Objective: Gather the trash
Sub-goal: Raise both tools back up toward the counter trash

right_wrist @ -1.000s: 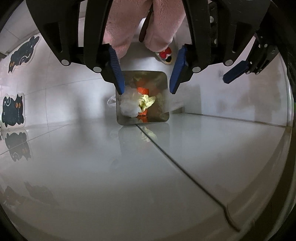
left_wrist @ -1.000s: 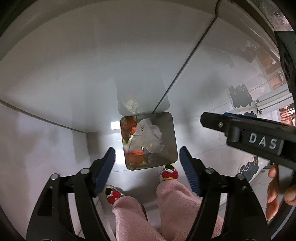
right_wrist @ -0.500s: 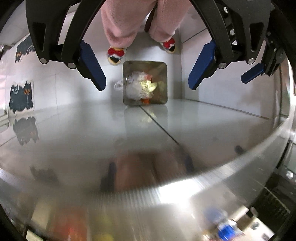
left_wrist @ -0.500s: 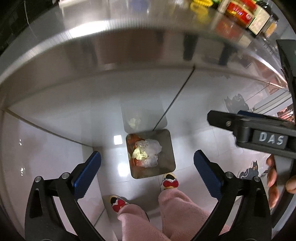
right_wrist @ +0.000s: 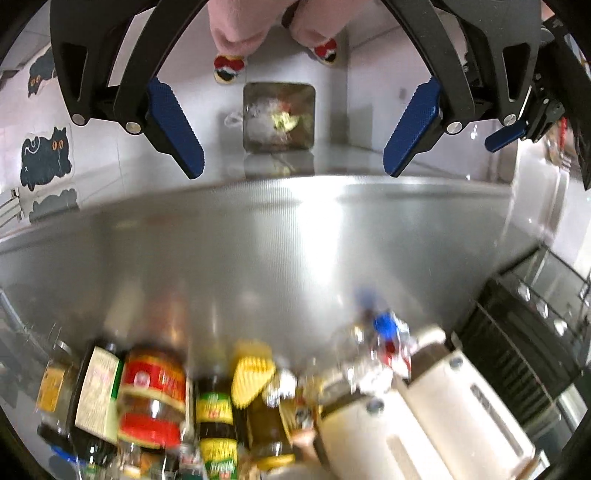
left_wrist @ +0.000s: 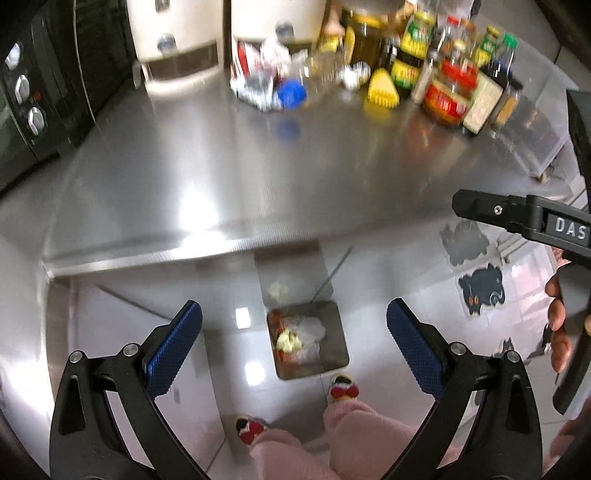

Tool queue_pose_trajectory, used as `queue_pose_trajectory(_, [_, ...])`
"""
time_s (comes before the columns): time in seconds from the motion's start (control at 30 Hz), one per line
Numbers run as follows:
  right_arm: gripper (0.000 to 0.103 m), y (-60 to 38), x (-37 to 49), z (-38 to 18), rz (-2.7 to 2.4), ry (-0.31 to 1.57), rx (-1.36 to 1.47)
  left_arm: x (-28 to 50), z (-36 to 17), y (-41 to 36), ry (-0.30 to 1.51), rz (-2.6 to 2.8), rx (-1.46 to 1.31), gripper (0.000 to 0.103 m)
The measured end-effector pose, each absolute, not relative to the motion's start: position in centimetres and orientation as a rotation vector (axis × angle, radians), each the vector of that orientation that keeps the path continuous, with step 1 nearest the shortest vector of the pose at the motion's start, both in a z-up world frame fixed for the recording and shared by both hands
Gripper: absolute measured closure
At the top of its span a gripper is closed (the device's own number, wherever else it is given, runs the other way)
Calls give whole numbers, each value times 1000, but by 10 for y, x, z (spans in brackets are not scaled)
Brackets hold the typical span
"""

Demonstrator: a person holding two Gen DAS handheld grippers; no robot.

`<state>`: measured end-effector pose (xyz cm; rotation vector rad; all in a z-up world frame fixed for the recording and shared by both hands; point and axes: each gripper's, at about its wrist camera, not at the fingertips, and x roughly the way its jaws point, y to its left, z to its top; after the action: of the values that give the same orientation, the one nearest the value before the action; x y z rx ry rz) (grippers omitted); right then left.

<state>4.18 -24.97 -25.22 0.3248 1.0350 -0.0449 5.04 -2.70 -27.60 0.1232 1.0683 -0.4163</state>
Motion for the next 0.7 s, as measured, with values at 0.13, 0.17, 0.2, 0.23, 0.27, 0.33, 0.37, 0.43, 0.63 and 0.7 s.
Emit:
queue_pose_trajectory(0.13, [5, -260, 61, -227, -68, 985, 319, 69, -245, -30, 1014, -437, 104, 8])
queue_pose_trajectory(0.17, [5, -262, 64, -222, -74, 978, 316, 72, -242, -32, 1006, -441, 103, 8])
queue_pose_trajectory(0.2, [5, -264, 70, -217, -79, 970, 313, 78, -236, -35, 994, -448, 102, 8])
queue_pose_trajectory(0.23, [5, -266, 75, -211, -82, 960, 309, 83, -232, -38, 985, -452, 101, 8])
queue_pose_trajectory(0.27, [5, -268, 82, -206, -87, 950, 305, 91, -226, -41, 972, -459, 99, 8])
queue_pose_trajectory(0.33, [5, -272, 92, -200, -96, 937, 302, 102, -219, -45, 957, -473, 93, 9])
queue_pose_trajectory(0.37, [5, -272, 98, -199, -100, 933, 301, 110, -215, -48, 948, -485, 90, 9])
queue_pose_trajectory(0.43, [5, -279, 112, -195, -111, 926, 300, 124, -210, -54, 929, -502, 95, 10])
queue_pose_trajectory(0.63, [5, -302, 157, -199, -155, 926, 329, 173, -203, -86, 898, -550, 125, 22])
queue_pose_trajectory(0.7, [6, -311, 175, -205, -172, 936, 341, 189, -204, -97, 892, -569, 137, 23])
